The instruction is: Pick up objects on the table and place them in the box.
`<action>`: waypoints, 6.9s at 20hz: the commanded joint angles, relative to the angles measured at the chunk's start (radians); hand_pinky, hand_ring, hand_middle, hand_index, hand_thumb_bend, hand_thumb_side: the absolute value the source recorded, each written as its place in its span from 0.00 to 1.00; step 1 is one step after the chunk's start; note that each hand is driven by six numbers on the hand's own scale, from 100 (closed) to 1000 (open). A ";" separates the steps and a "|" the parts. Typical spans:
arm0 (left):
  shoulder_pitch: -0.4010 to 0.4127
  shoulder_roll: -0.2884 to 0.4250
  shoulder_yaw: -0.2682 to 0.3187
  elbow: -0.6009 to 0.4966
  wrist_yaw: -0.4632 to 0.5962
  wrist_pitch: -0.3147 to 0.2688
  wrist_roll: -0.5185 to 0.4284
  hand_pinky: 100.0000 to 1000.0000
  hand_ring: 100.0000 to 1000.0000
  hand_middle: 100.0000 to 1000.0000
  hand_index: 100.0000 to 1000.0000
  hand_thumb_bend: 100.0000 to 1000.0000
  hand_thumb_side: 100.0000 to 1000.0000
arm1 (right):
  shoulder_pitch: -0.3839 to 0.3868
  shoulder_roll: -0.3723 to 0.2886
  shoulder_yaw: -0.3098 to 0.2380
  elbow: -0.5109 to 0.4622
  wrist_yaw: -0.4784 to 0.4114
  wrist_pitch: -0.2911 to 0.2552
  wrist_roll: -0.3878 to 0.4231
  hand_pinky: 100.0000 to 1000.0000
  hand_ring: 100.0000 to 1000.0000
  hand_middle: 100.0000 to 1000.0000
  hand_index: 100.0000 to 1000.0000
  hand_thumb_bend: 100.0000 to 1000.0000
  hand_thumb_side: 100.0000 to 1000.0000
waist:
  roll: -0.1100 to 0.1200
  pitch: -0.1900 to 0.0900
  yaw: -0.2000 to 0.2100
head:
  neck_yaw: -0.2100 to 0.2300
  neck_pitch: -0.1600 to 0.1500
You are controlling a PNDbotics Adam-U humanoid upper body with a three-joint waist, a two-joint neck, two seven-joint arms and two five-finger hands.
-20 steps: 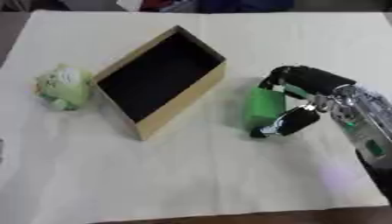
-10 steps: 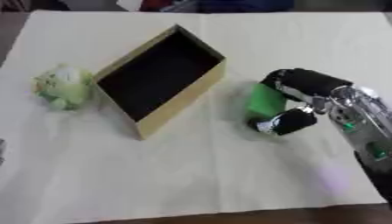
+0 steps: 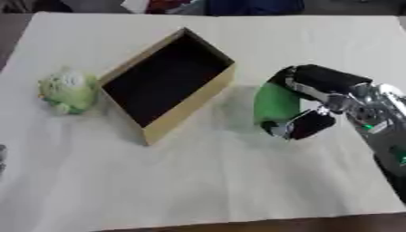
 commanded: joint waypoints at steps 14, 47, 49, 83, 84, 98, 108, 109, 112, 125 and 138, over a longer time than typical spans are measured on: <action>-0.015 0.017 -0.009 -0.016 0.007 -0.006 -0.012 0.68 0.71 0.67 0.78 0.17 1.00 | -0.214 0.062 -0.030 -0.031 -0.124 0.034 0.007 0.92 0.92 0.58 0.80 0.00 0.09 | -0.004 -0.042 0.020 | -0.016 0.009; -0.047 0.006 -0.031 -0.016 0.025 -0.014 -0.040 0.68 0.71 0.67 0.78 0.17 1.00 | -0.464 0.400 -0.110 0.607 0.181 -0.095 -0.024 0.99 1.00 0.79 0.91 0.54 0.59 | -0.006 -0.007 0.100 | -0.109 -0.012; -0.047 0.006 -0.030 -0.016 0.026 -0.014 -0.039 0.68 0.71 0.67 0.78 0.17 1.00 | -0.465 0.398 -0.112 0.613 0.207 -0.110 -0.036 0.99 1.00 0.81 0.92 0.63 0.62 | -0.006 -0.008 0.100 | -0.106 -0.011; -0.257 0.321 -0.115 0.058 -0.148 0.227 -0.191 0.72 0.74 0.71 0.88 0.29 0.83 | -0.164 0.098 -0.223 0.000 -0.096 -0.139 -0.372 0.94 0.96 0.67 0.92 0.09 0.64 | 0.020 -0.036 0.017 | -0.004 0.014; -0.274 0.346 -0.136 0.078 -0.163 0.243 -0.206 0.73 0.76 0.72 0.89 0.31 0.83 | -0.144 0.086 -0.228 -0.026 -0.112 -0.128 -0.385 0.94 0.96 0.67 0.92 0.10 0.63 | 0.020 -0.037 0.014 | -0.002 0.015; -0.353 0.561 -0.360 0.390 -0.388 0.248 -0.430 0.87 0.85 0.80 0.97 0.85 0.86 | 0.017 0.002 -0.285 -0.382 -0.338 0.084 -0.358 0.94 0.96 0.66 0.92 0.11 0.64 | 0.019 -0.044 -0.022 | 0.032 0.010; -0.358 0.592 -0.344 0.470 -0.518 0.187 -0.585 0.93 0.90 0.83 1.00 1.00 0.89 | 0.028 -0.029 -0.315 -0.407 -0.492 0.176 -0.326 0.94 0.96 0.66 0.92 0.10 0.66 | 0.022 -0.048 -0.014 | 0.028 0.012; -0.356 0.601 -0.348 0.478 -0.527 0.172 -0.600 0.93 0.90 0.83 1.00 1.00 0.87 | 0.029 -0.031 -0.318 -0.407 -0.507 0.178 -0.323 0.94 0.96 0.66 0.92 0.10 0.66 | 0.023 -0.048 -0.014 | 0.028 0.012; -0.352 0.619 -0.354 0.503 -0.561 0.130 -0.643 0.95 0.91 0.84 1.00 1.00 0.80 | 0.032 -0.037 -0.327 -0.407 -0.550 0.185 -0.317 0.94 0.96 0.66 0.92 0.10 0.67 | 0.024 -0.049 -0.013 | 0.028 0.012; -0.376 0.597 -0.329 0.567 -0.675 0.027 -0.843 0.96 0.90 0.87 1.00 0.49 0.50 | 0.044 -0.039 -0.349 -0.407 -0.611 0.204 -0.306 0.94 0.95 0.64 0.92 0.17 0.71 | 0.023 -0.050 -0.015 | 0.027 0.007; -0.400 0.571 -0.328 0.492 -0.594 0.078 -1.054 0.89 0.87 0.85 1.00 0.36 0.48 | 0.057 -0.028 -0.356 -0.407 -0.602 0.221 -0.312 0.94 0.95 0.64 0.92 0.17 0.74 | 0.023 -0.046 -0.016 | 0.030 0.003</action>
